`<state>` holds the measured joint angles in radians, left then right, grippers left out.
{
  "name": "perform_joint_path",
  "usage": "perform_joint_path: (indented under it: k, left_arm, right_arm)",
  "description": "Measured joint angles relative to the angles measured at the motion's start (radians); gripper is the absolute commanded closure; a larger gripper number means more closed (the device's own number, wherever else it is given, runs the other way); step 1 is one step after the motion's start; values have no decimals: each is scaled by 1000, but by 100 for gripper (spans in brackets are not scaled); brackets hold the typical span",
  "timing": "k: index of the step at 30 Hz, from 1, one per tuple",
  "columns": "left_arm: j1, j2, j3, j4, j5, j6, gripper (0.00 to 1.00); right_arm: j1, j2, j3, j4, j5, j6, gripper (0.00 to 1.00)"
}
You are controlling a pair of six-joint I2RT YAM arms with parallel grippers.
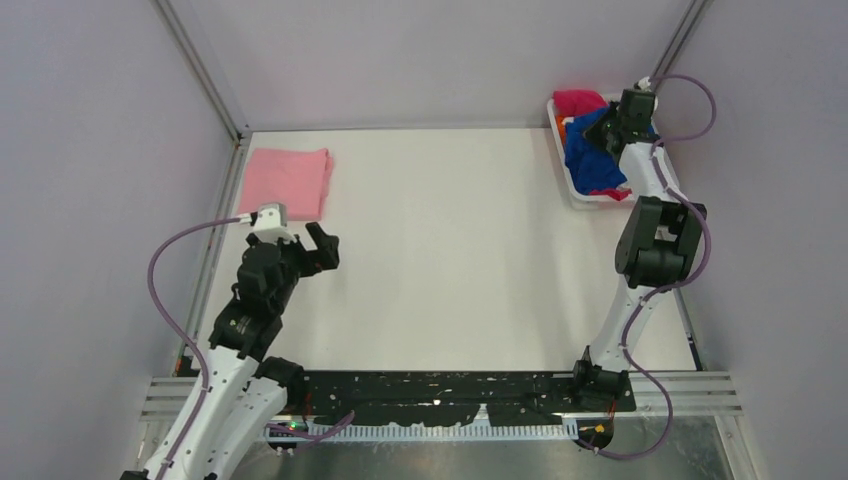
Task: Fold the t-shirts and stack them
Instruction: Grab crumpled tshirt from bin with the right arm, then move the tshirt to the center of the board
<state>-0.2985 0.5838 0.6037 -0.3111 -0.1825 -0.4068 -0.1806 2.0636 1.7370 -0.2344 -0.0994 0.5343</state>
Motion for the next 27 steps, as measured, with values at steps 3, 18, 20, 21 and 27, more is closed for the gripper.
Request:
perform_joint_path:
  k: [3,18,20,21,27]
  left_arm:
    - [0,-19,0,0,4,-1,0]
    - [0,-135,-27,0,20,-35,0]
    - [0,-142,-30,-1,22,-40,0]
    - [0,-145,-31,-1,24,-42,0]
    - [0,-159,-30,-13,40,-68,0]
  right_arm:
    - [0,-111,-18,-9,-13,-27,95]
    - [176,-627,110,-89,-217,-164,95]
    - [248,-639,138,-117,-255,-180,95]
    - [278,-640,150,-128,-271,-185,95]
    - [468,-643,175,-160,-346,-172,95]
